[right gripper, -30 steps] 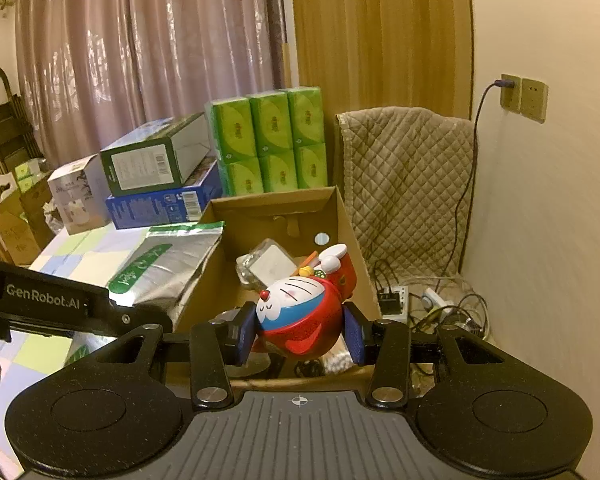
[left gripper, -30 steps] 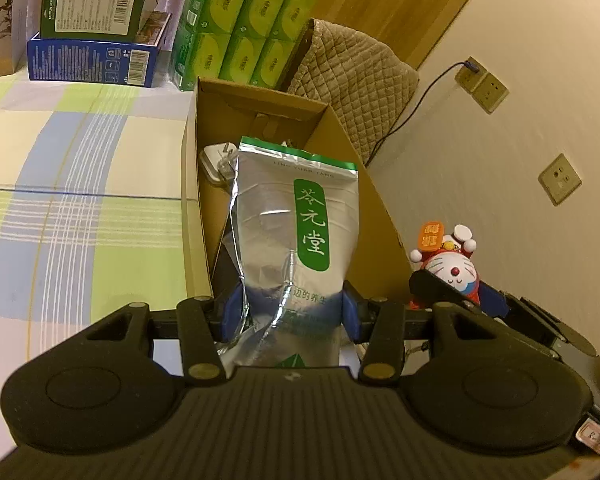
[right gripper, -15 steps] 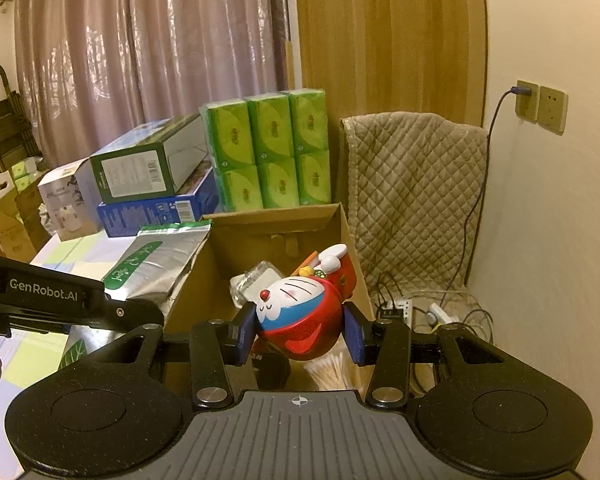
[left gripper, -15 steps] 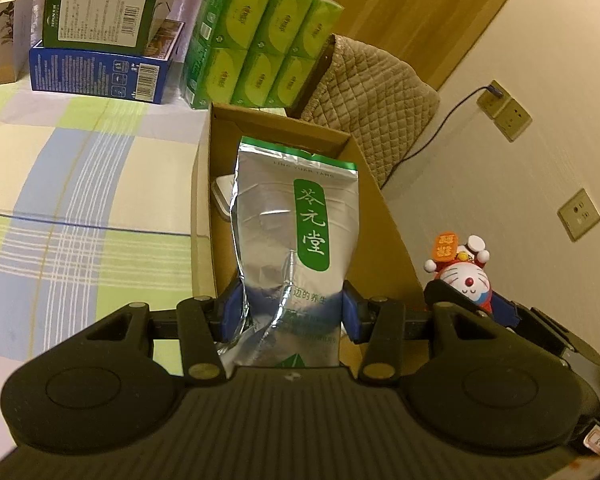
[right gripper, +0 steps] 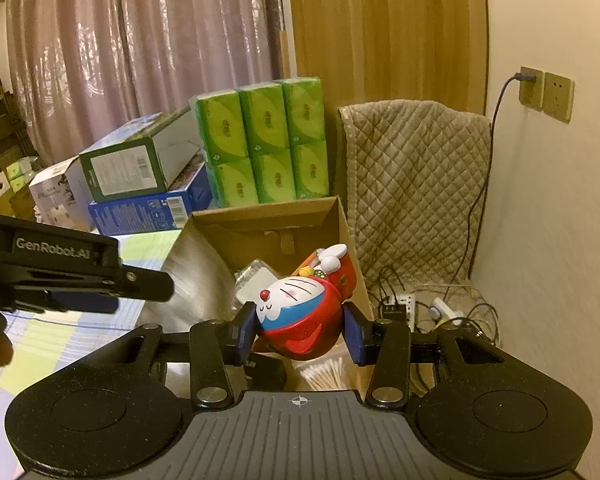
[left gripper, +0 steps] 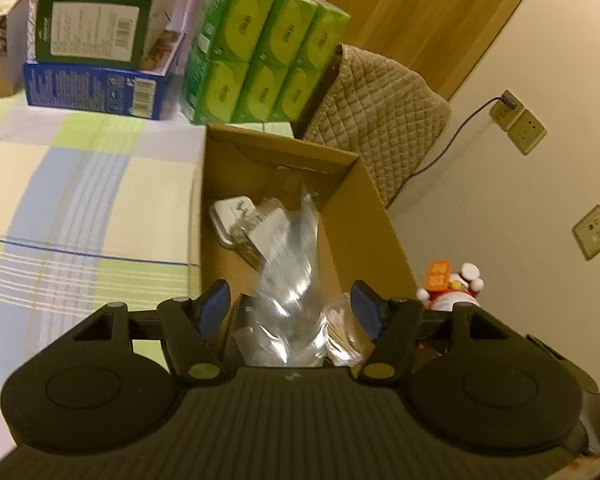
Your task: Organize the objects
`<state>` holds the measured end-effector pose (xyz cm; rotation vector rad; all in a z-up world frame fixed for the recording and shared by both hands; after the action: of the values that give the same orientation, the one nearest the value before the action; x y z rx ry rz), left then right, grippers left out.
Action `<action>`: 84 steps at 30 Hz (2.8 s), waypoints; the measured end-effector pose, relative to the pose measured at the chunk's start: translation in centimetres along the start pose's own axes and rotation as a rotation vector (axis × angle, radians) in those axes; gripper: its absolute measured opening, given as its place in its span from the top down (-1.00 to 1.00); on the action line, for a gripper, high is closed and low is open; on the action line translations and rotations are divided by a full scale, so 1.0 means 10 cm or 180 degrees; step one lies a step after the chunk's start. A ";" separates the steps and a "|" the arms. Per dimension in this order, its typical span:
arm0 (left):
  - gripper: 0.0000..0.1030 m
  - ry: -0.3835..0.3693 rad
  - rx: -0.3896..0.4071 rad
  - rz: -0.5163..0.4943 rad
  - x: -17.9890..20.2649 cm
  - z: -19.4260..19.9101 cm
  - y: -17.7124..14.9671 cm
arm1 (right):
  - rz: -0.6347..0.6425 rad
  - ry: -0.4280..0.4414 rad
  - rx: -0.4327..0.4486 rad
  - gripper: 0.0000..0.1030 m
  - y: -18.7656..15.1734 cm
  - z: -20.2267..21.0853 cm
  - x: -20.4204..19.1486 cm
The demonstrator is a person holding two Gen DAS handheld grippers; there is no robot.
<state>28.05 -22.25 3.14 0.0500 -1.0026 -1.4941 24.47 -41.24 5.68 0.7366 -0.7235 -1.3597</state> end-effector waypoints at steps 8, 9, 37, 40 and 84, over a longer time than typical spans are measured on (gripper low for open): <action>-0.19 0.0024 0.0014 0.0021 -0.10 0.11 -0.12 | -0.0039 0.0011 -0.0031 0.18 -0.09 0.03 0.02; -0.19 0.0022 0.0008 0.0019 -0.10 0.13 -0.13 | -0.0043 0.0014 -0.0032 0.18 -0.10 0.04 0.02; -0.26 0.0040 0.0025 -0.0105 -0.03 0.35 -0.26 | -0.0090 0.0056 -0.0006 0.18 -0.09 0.23 -0.06; -0.27 0.0049 0.0036 -0.0104 -0.04 0.36 -0.25 | -0.0100 0.0072 -0.0018 0.18 -0.08 0.22 -0.07; -0.98 0.0290 0.0258 -0.0519 0.06 1.22 -0.97 | -0.0375 0.0118 -0.0204 -0.47 -0.43 0.99 0.15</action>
<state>13.35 -17.61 5.22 0.2608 -1.0041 -1.5837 14.05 -43.49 8.03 0.7610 -0.6123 -1.4656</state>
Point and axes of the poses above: each gripper's, at about its wrist camera, not at the fingertips, and z roughly against the way its jaws point, x to its right, y to its top, the point moved 1 cm from there along -z, roughly the way its jaws point, and after that the axes turned 12 degrees about -y, right-handed, at the moved point
